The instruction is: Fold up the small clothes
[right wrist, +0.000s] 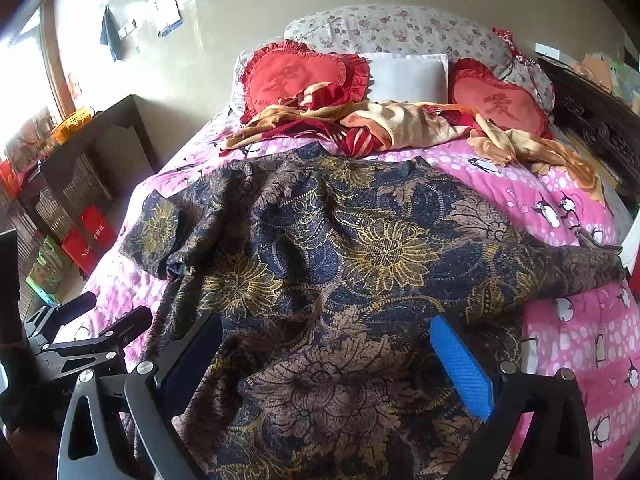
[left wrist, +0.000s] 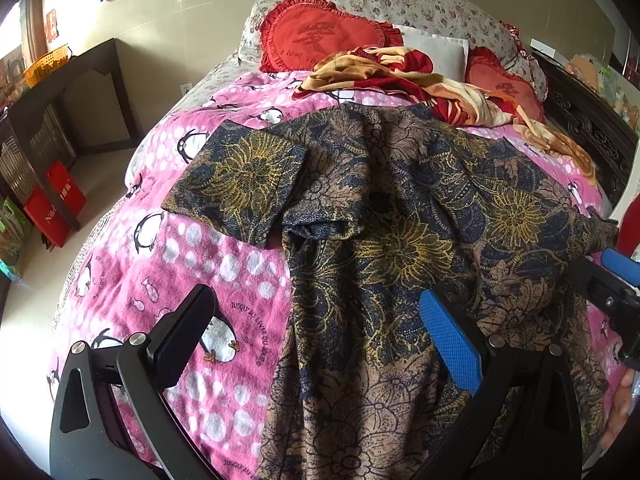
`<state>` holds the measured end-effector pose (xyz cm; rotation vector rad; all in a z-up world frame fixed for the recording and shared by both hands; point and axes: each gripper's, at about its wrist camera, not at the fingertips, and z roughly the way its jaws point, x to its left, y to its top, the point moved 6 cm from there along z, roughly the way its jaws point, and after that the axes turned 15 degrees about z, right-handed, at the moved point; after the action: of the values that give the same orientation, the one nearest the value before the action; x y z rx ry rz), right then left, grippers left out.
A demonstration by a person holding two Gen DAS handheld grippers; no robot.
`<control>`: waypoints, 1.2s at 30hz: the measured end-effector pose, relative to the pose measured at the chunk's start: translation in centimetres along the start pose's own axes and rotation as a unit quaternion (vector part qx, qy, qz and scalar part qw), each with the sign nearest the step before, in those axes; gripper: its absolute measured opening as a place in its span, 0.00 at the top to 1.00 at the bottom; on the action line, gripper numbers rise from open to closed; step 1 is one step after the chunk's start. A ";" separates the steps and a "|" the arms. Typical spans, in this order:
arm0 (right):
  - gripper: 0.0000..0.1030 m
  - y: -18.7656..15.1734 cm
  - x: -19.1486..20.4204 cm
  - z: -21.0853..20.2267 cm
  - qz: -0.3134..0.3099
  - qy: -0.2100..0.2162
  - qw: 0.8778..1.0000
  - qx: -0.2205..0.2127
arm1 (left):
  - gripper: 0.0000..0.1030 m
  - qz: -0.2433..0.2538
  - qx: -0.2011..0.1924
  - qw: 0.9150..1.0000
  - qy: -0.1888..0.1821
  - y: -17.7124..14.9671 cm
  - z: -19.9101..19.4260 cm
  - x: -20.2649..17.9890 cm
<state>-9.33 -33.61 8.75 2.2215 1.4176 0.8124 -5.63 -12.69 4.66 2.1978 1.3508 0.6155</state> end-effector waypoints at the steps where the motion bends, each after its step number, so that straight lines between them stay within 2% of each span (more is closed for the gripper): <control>1: 0.00 -0.1 0.0 0.2 0.000 -0.002 1.000 0.001 | 0.00 0.001 0.000 1.000 0.001 0.0 0.1 0.0; 12: 0.00 -0.3 -0.6 2.2 0.002 -0.029 1.000 0.008 | 0.00 -0.009 0.007 1.000 -0.009 0.0 0.9 0.0; 36: 0.00 -0.6 1.8 4.6 -0.021 -0.024 0.999 0.020 | 0.00 -0.020 0.020 1.000 0.007 -0.8 2.4 1.8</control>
<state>-6.20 -31.73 5.36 2.2186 1.4644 0.7179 -3.97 -11.11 2.49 2.1960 1.4219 0.5962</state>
